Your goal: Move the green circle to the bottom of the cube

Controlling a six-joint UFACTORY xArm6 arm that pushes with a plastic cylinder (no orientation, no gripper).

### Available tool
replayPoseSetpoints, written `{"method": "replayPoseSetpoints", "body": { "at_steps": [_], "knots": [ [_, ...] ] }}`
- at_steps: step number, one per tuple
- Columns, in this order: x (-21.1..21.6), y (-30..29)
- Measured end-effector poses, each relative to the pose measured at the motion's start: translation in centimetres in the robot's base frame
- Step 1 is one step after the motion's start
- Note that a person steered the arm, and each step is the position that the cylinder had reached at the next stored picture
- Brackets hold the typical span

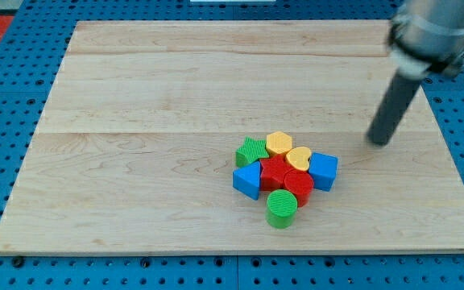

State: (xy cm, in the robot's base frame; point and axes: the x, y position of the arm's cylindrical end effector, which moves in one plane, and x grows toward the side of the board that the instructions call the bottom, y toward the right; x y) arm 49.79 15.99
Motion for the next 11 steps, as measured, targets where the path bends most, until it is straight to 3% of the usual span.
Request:
{"method": "replayPoseSetpoints", "body": {
  "at_steps": [1, 2, 3, 4, 5, 8, 10, 11],
  "knots": [
    [6.1, 0.1],
    [8.1, -0.1],
    [11.0, -8.7],
    [11.0, -16.2],
    [10.5, -16.2],
    [9.7, -15.4],
    [9.2, -0.8],
    [8.9, 0.9]
  ]
}}
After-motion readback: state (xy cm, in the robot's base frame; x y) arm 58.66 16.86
